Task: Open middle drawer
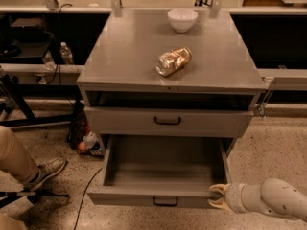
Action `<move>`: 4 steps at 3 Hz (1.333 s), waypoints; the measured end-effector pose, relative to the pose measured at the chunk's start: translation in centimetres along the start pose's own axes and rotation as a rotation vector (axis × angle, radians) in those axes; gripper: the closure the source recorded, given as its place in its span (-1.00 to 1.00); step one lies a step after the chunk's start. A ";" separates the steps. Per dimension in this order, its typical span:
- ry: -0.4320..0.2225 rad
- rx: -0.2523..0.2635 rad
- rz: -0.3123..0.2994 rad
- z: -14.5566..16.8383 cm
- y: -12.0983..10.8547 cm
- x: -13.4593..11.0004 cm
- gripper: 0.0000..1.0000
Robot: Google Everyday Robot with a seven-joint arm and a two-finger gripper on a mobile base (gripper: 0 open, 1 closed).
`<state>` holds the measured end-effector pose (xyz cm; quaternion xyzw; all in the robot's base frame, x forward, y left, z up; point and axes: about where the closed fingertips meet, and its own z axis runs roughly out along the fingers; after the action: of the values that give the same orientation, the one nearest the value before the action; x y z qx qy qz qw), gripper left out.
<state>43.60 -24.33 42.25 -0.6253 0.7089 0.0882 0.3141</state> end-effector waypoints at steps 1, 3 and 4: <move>0.000 0.000 0.000 -0.1 0.0 -0.1 0.06; -0.007 -0.003 -0.001 0.1 0.1 -0.2 -0.99; -0.021 0.009 0.003 -0.4 0.2 -0.1 -1.00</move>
Offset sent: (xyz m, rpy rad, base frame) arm 0.0000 0.0000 0.0013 -0.0001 -0.0001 0.0001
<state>43.33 -24.39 42.55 -0.6216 0.7070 0.0921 0.3245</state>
